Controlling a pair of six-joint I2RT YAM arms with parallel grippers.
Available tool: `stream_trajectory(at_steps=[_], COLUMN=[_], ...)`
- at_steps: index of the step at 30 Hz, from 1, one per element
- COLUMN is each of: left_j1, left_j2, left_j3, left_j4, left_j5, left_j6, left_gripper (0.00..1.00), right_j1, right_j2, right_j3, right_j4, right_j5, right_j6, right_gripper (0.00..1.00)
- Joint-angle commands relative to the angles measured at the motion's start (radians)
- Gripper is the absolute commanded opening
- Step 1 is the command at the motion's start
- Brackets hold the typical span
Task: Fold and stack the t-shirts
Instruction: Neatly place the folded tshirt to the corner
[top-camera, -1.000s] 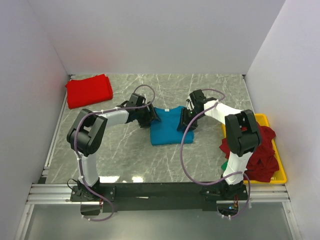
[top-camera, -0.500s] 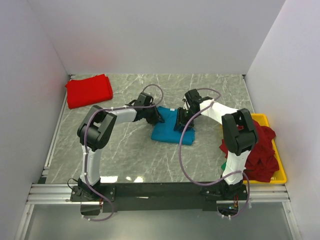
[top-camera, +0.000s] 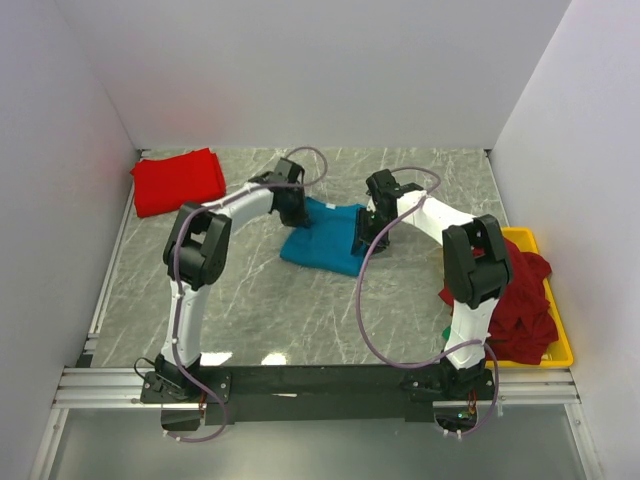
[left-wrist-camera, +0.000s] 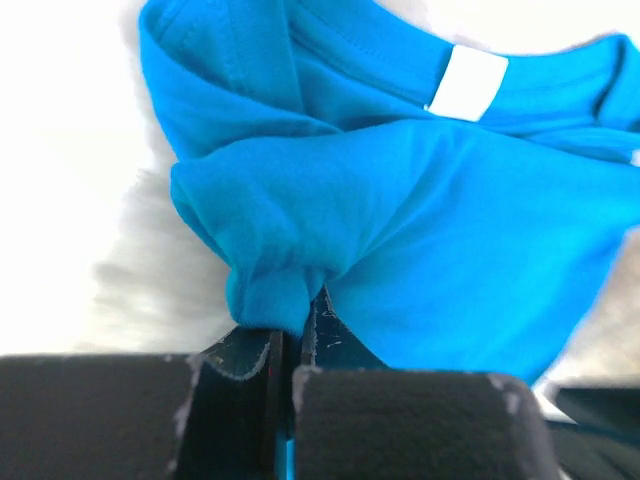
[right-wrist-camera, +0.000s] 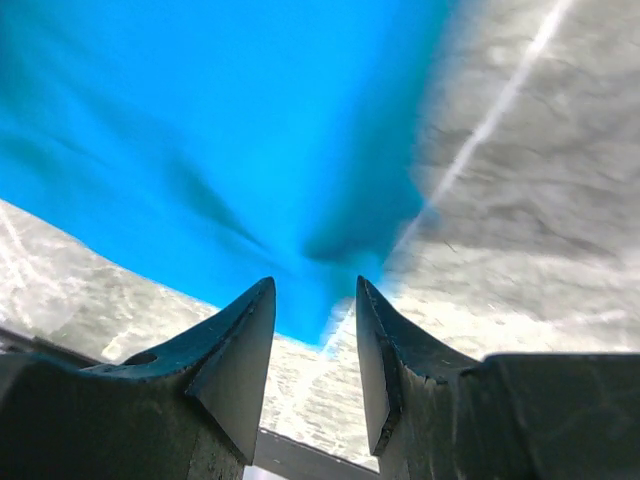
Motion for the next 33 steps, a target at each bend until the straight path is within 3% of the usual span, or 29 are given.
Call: stream_trajectory(at_steps=[1,8,17,33], left_j1=[0.072,0.144,0.233,0.377], left_j2=[0.046,0.070,0.148,0.129], left_j3=[0.141,0.305,0.551,0.691], left_j4=[-0.217,-0.317,-0.417,-0.317], left_j5=[-0.161,-0.311,-0.454,-0.391], left_j6=[0.184,0.328,0.468,0.553], left_gripper=[0.00,0.00,0.00,0.00], right_j1=[0.008,0.006,0.006,0.006], right_j2=[-0.064,-0.159,-0.144,-0.150], right_j3=[0.037,0.065,0.160,0.097], right_j4=[-0.091,-0.157,-0.211,-0.178], right_j5=[0.072,0.097,0.085,-0.015], right_j6=[-0.003,0.005,-0.031,-0.095], right_gripper=[0.45,0.46,0.46,0.46])
